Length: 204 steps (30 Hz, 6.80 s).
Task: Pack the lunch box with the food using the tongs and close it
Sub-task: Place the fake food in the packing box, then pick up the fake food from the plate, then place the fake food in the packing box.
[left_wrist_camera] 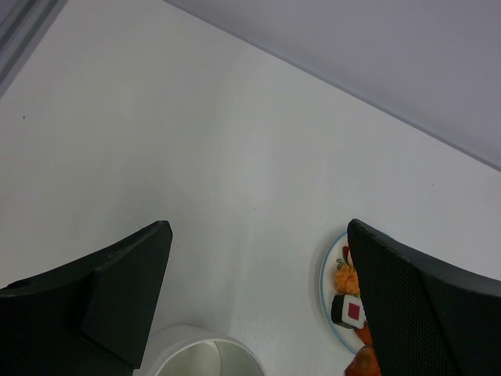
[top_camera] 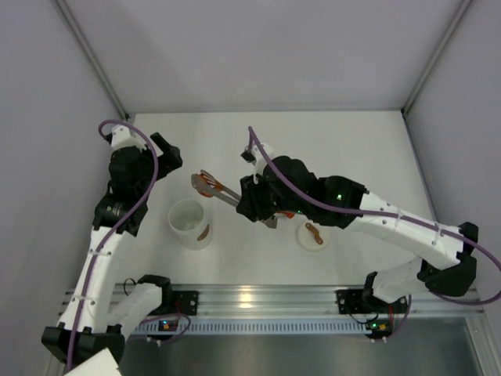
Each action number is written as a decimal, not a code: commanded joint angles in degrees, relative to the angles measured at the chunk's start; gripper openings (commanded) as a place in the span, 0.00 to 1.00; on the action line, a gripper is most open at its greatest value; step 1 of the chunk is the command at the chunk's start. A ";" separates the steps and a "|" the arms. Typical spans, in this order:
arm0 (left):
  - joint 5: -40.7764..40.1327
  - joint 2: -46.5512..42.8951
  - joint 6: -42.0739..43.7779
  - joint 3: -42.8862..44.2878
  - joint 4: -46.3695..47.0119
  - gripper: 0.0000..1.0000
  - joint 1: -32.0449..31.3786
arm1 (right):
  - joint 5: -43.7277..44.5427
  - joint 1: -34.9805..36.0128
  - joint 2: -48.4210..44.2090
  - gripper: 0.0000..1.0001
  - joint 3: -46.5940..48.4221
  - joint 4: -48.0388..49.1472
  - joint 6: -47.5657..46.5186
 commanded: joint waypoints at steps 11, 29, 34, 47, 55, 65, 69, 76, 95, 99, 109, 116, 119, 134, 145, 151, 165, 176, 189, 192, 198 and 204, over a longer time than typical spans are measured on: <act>-1.04 0.26 -0.47 3.36 0.81 0.99 0.51 | -2.78 8.80 10.61 0.19 9.06 8.97 2.56; -0.95 -0.09 -0.03 2.30 0.89 0.99 0.51 | -1.81 9.15 13.78 0.20 6.96 11.26 3.35; -0.69 0.09 -0.12 2.22 1.07 0.99 0.51 | -1.64 9.15 13.78 0.24 6.26 10.73 3.18; -0.69 -0.17 0.05 1.86 1.16 0.99 0.51 | -0.49 9.15 13.78 0.37 5.99 9.50 2.92; -0.77 -0.26 0.05 1.86 1.07 0.99 0.51 | -0.32 9.15 13.52 0.45 6.17 8.89 2.65; -0.77 -0.35 0.14 1.78 1.07 0.99 0.51 | 5.48 7.40 9.04 0.45 6.61 4.58 1.42; -0.69 -0.35 0.14 1.78 1.07 0.99 0.51 | 10.64 4.15 2.20 0.45 2.92 2.13 1.42; -0.16 -0.26 -0.03 1.78 1.25 0.99 0.51 | 12.88 -8.68 -5.55 0.45 -11.64 1.49 1.86; -0.16 -0.35 0.23 1.60 1.07 0.99 0.51 | 5.92 -20.91 6.92 0.46 -15.72 9.24 0.10; 0.02 -0.26 0.23 1.51 1.16 0.99 0.51 | 6.01 -20.91 7.54 0.50 -15.02 9.41 0.01; 0.19 -0.26 0.14 1.51 1.16 0.99 0.51 | 6.54 -21.17 8.86 0.57 -12.99 8.53 -0.25; 0.10 -0.44 0.23 1.51 0.98 0.99 0.51 | 6.63 -21.70 10.44 0.57 -13.34 8.80 -0.25; 0.11 -0.53 0.23 1.42 1.16 0.99 0.51 | 6.28 -22.05 11.23 0.56 -13.78 9.50 -0.16; -0.07 -0.61 0.23 1.42 0.98 0.99 0.51 | 5.31 -22.76 11.94 0.34 -13.96 9.77 -0.51; 0.11 -0.53 0.23 1.34 1.07 0.99 0.51 | 7.95 -23.46 4.47 0.24 -11.15 5.64 -1.48; 0.11 -0.53 0.14 1.34 1.07 0.99 0.51 | 5.67 -23.37 0.78 0.24 -10.01 4.84 -1.65; 0.63 0.35 0.23 1.42 1.07 0.99 0.51 | -0.40 -6.26 -1.96 0.25 -2.72 4.57 0.36; 0.72 0.44 0.06 1.34 1.16 0.99 0.51 | -1.02 5.01 5.16 0.28 0.98 5.90 1.16; 0.81 0.35 0.14 1.34 0.98 0.99 0.51 | -1.37 6.16 7.01 0.46 0.45 7.48 1.42; 0.81 0.18 0.14 1.16 0.98 0.99 0.51 | -1.46 6.34 7.01 0.51 0.37 7.65 1.51; 0.72 0.18 0.14 1.16 0.98 0.99 0.51 | -0.59 6.42 6.66 0.54 0.72 7.31 1.25; 0.72 0.09 0.23 1.07 0.98 0.99 0.51 | 5.92 2.92 2.54 0.55 -0.07 3.52 0.72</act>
